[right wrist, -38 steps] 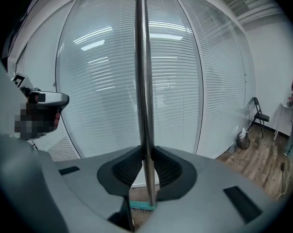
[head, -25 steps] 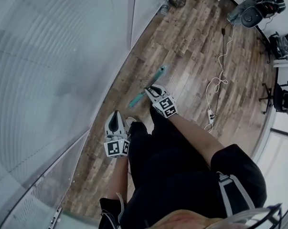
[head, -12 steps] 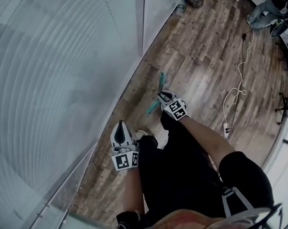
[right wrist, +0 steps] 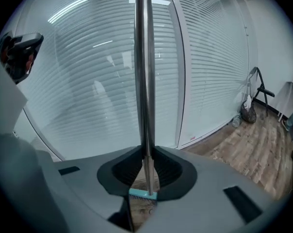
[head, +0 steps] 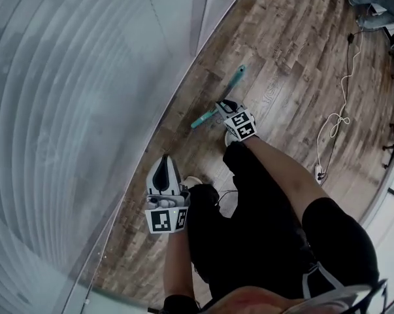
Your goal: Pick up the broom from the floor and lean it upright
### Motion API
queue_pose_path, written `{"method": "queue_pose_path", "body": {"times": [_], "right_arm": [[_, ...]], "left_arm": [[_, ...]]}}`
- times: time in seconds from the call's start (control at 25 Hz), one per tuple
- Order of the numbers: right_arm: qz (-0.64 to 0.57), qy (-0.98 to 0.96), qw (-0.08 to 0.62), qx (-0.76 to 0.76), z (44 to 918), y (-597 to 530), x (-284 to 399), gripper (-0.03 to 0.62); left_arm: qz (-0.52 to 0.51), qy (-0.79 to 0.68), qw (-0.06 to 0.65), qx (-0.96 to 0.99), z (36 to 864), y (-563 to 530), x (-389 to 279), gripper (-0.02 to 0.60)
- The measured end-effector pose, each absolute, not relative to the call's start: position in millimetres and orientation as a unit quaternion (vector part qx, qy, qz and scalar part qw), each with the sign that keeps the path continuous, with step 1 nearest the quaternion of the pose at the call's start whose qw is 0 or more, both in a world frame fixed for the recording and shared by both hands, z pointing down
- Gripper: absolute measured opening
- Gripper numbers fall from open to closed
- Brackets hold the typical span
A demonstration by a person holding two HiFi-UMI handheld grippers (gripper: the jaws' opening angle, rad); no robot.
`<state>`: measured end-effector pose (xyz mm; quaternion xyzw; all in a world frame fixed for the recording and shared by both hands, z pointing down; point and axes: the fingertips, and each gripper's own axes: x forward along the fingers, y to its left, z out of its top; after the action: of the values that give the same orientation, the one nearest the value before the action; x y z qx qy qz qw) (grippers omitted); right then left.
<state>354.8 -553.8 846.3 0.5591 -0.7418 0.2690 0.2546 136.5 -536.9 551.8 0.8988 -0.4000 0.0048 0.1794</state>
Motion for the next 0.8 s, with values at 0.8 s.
{"method": "queue_pose_path", "body": {"times": [0.8], "right_arm": [[0.258,-0.683,0.316,0.606,915,-687,399,0.104]], "left_arm": [[0.005,-0.409,0.222,0.885,632,-535,133,0.02]]}}
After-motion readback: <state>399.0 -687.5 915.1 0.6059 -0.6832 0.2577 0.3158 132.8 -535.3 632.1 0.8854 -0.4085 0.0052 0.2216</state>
